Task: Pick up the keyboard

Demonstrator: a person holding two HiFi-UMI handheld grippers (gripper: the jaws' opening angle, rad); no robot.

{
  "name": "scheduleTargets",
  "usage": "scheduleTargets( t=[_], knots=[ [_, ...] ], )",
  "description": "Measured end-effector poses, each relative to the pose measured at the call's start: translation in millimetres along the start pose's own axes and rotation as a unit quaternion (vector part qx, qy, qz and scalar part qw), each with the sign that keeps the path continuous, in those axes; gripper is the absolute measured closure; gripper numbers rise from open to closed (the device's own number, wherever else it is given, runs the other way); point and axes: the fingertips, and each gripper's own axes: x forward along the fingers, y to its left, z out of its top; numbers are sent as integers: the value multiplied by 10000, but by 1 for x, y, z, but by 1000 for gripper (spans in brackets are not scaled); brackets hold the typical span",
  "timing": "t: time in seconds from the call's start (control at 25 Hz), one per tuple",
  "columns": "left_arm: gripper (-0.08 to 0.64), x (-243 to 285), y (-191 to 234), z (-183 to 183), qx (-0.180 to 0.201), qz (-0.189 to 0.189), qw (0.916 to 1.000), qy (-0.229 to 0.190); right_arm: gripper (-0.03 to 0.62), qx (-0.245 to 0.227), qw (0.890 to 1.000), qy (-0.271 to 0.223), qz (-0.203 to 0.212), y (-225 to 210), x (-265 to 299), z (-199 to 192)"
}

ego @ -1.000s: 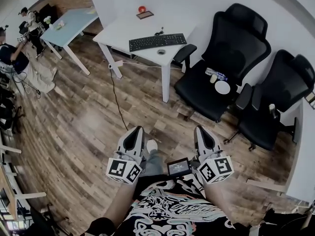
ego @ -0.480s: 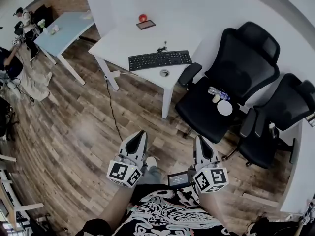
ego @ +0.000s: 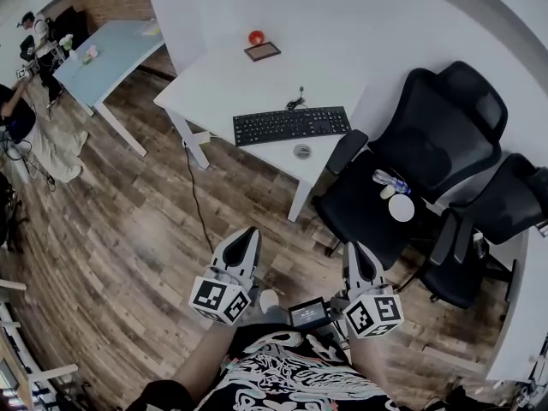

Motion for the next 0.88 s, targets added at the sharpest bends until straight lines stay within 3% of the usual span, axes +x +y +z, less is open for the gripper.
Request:
scheduleTargets(
  t=[0.44, 0.88],
  knots=[
    [537, 43, 55, 5, -162, 275, 9995, 87, 563, 200, 9997, 125, 64, -8, 62, 4],
    [537, 156, 100, 20, -66, 360, 9992, 147, 563, 506, 9974, 459, 229, -53, 174, 12]
  ],
)
